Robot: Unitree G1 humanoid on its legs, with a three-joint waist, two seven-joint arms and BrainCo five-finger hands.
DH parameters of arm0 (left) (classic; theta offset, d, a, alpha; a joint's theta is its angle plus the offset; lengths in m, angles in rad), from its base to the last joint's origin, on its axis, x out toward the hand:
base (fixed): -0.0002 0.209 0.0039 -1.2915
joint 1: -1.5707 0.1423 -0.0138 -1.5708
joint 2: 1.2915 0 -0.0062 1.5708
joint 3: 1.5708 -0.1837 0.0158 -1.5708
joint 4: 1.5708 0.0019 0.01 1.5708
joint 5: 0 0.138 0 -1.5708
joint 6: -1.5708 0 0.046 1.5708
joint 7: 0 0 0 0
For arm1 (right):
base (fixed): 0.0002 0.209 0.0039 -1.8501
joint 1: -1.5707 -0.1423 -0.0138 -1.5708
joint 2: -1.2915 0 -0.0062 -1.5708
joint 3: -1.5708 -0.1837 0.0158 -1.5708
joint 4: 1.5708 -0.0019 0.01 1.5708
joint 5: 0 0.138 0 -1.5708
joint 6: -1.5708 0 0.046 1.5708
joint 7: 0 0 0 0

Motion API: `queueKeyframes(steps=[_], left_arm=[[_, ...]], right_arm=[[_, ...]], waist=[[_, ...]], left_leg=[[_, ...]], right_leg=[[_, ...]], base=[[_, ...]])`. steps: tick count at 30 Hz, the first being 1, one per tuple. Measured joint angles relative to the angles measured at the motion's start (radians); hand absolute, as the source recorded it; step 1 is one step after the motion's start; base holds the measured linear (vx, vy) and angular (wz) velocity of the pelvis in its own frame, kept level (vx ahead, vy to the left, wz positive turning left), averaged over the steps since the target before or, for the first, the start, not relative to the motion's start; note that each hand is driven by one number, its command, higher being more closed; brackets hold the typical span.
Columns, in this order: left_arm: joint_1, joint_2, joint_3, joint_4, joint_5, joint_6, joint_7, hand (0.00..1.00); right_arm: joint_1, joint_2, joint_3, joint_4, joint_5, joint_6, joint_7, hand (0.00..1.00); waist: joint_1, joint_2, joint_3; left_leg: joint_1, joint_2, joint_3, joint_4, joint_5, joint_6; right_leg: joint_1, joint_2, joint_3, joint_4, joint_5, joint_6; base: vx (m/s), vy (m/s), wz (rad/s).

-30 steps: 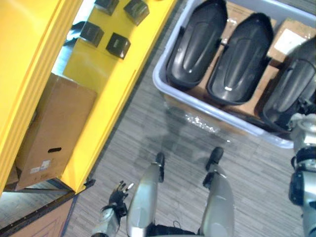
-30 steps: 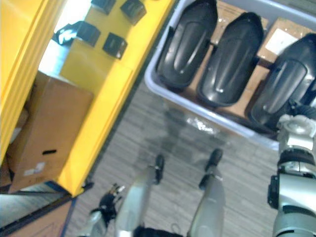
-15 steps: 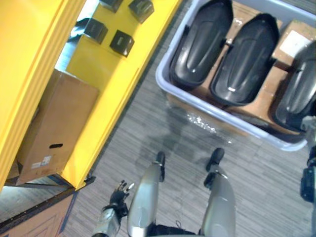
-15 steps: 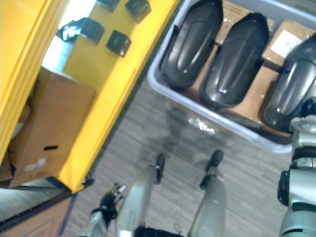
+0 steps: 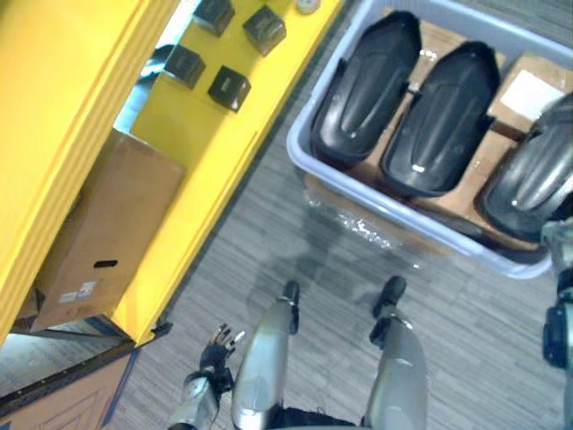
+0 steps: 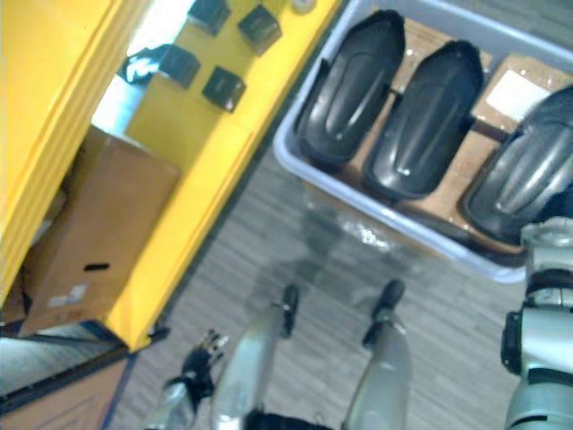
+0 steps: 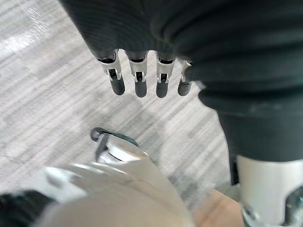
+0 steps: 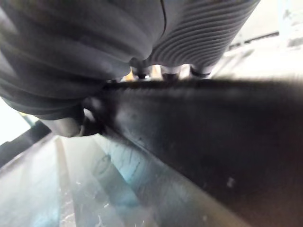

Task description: Walk over and take plastic housings, then place them on the shelf

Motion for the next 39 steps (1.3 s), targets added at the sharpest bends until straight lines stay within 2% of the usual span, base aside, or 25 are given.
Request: queueKeyframes(steps=[4,7,9,11,14,15,17,19,20,22,23,24,25,28,31,33,35,39], left_arm=[[0.004,-0.011,0.039,-0.108,-0.14,-0.005,0.013,0.0],[0.02,-0.011,0.103,-0.233,-0.171,-0.018,0.058,0.0],[0.042,-0.009,0.151,-0.367,-0.171,-0.037,0.089,0.0],[0.063,-0.004,0.196,-0.545,-0.154,-0.049,0.133,0.0],[0.083,0.007,0.208,-0.721,-0.077,-0.037,0.171,0.0],[0.084,0.013,0.206,-0.747,-0.055,-0.029,0.176,0.0],[0.077,0.042,0.194,-0.819,0.025,0.009,0.186,0.0],[0.055,0.073,0.165,-0.888,0.16,0.078,0.185,0.0],[0.047,0.074,0.158,-0.902,0.192,0.094,0.186,0.0],[0.008,0.075,0.137,-0.943,0.271,0.162,0.187,0.0],[-0.025,0.077,0.132,-0.954,0.308,0.207,0.191,0.0],[-0.04,0.082,0.129,-0.954,0.31,0.226,0.193,0.0],[-0.075,0.11,0.115,-0.952,0.311,0.275,0.2,0.0],[-0.133,0.145,0.107,-0.92,0.294,0.343,0.219,0.0],[-0.197,0.152,0.1,-0.811,0.195,0.407,0.217,0.0],[-0.201,0.151,0.091,-0.779,0.112,0.428,0.216,0.0],[-0.202,0.15,0.069,-0.744,0.035,0.436,0.21,0.0],[-0.202,0.147,0.059,-0.698,-0.109,0.453,0.172,0.0]], right_arm=[[0.047,0.008,0.016,-0.133,-0.038,-0.001,-0.017,1.0],[0.095,0.046,-0.033,-0.241,-0.057,-0.001,-0.051,1.0],[0.143,0.085,-0.062,-0.318,-0.078,0.0,-0.067,1.0],[0.194,0.151,-0.102,-0.399,-0.111,0.003,-0.082,1.0],[0.259,0.211,-0.102,-0.53,-0.148,0.005,-0.087,1.0],[0.27,0.223,-0.102,-0.556,-0.159,0.005,-0.087,1.0],[0.298,0.26,-0.101,-0.628,-0.202,0.004,-0.088,1.0],[0.335,0.281,-0.101,-0.722,-0.269,0.001,-0.087,1.0],[0.342,0.282,-0.101,-0.741,-0.285,0.001,-0.087,1.0],[0.356,0.284,-0.1,-0.796,-0.347,-0.012,-0.085,1.0],[0.366,0.292,-0.099,-0.833,-0.38,-0.041,-0.085,1.0],[0.367,0.296,-0.097,-0.845,-0.394,-0.053,-0.085,1.0],[0.369,0.298,-0.09,-0.879,-0.427,-0.088,-0.085,1.0],[0.373,0.306,-0.075,-0.934,-0.484,-0.144,-0.085,1.0],[0.373,0.315,-0.015,-0.986,-0.554,-0.232,-0.083,1.0],[0.373,0.327,0.015,-1.0,-0.591,-0.281,-0.065,1.0],[0.373,0.341,0.037,-1.014,-0.62,-0.311,-0.043,1.0],[0.373,0.35,0.083,-1.017,-0.66,-0.349,-0.012,1.0]], waist=[[-0.002,-0.003,0.0],[-0.005,-0.017,0.002],[-0.006,-0.044,0.002],[-0.011,-0.089,-0.002],[-0.011,-0.143,-0.026],[-0.013,-0.154,-0.037],[-0.016,-0.186,-0.08],[-0.029,-0.202,-0.137],[-0.031,-0.203,-0.157],[-0.035,-0.197,-0.203],[-0.042,-0.191,-0.237],[-0.05,-0.188,-0.248],[-0.058,-0.184,-0.275],[-0.068,-0.184,-0.304],[-0.085,-0.187,-0.324],[-0.088,-0.192,-0.335],[-0.09,-0.196,-0.343],[-0.091,-0.203,-0.351]], left_leg=[[0.057,0.005,-0.003,-0.035,0.01,-0.006],[0.105,0.014,-0.007,-0.053,0.01,-0.007],[0.135,0.021,-0.014,-0.069,0.011,-0.01],[0.175,0.034,-0.03,-0.079,0.007,-0.017],[0.241,0.046,-0.026,-0.108,0.003,-0.024],[0.252,0.048,-0.024,-0.112,0.002,-0.025],[0.272,0.057,-0.003,-0.132,0.001,-0.027],[0.295,0.064,0.024,-0.143,-0.003,-0.032],[0.296,0.065,0.032,-0.145,-0.004,-0.033],[0.332,0.068,0.068,-0.168,-0.004,-0.033],[0.357,0.07,0.088,-0.18,-0.005,-0.035],[0.363,0.07,0.092,-0.188,-0.005,-0.035],[0.382,0.073,0.117,-0.204,-0.005,-0.035],[0.399,0.079,0.141,-0.218,-0.006,-0.036],[0.433,0.087,0.16,-0.238,-0.006,-0.037],[0.442,0.094,0.169,-0.243,-0.006,-0.037],[0.446,0.097,0.17,-0.248,-0.004,-0.04],[0.447,0.097,0.169,-0.249,-0.002,-0.043]], right_leg=[[0.054,0.007,-0.01,-0.019,-0.003,0.001],[0.108,0.018,-0.022,-0.042,-0.005,0.002],[0.147,0.027,-0.036,-0.064,-0.005,0.002],[0.208,0.045,-0.056,-0.094,-0.004,0.001],[0.288,0.067,-0.059,-0.154,0.01,0.003],[0.302,0.071,-0.06,-0.169,0.015,0.004],[0.327,0.082,-0.057,-0.214,0.03,0.006],[0.356,0.089,-0.057,-0.252,0.041,0.009],[0.357,0.089,-0.056,-0.258,0.043,0.011],[0.381,0.091,-0.042,-0.283,0.051,0.014],[0.397,0.093,-0.031,-0.298,0.055,0.016],[0.403,0.093,-0.03,-0.305,0.056,0.016],[0.415,0.094,-0.021,-0.329,0.068,0.017],[0.433,0.109,0.001,-0.371,0.088,0.014],[0.459,0.123,0.017,-0.396,0.1,0.01],[0.458,0.128,0.024,-0.396,0.099,0.007],[0.459,0.131,0.026,-0.396,0.099,0.004],[0.459,0.137,0.025,-0.396,0.1,0.002]], base=[[0.0,0.002,0.01],[0.04,0.012,0.03],[0.06,0.01,0.08],[0.06,0.008,0.14],[0.09,0.02,0.02],[0.08,0.028,-0.06],[0.08,0.027,-0.14],[0.09,0.038,-0.15],[0.08,0.045,-0.16],[0.11,0.046,-0.25],[0.08,0.032,-0.22],[0.06,0.035,-0.26],[0.03,0.021,-0.2],[0.02,-0.003,-0.24],[-0.01,-0.02,-0.18],[-0.02,-0.013,-0.19],[-0.01,-0.005,-0.04],[0.0,0.0,0.0]])
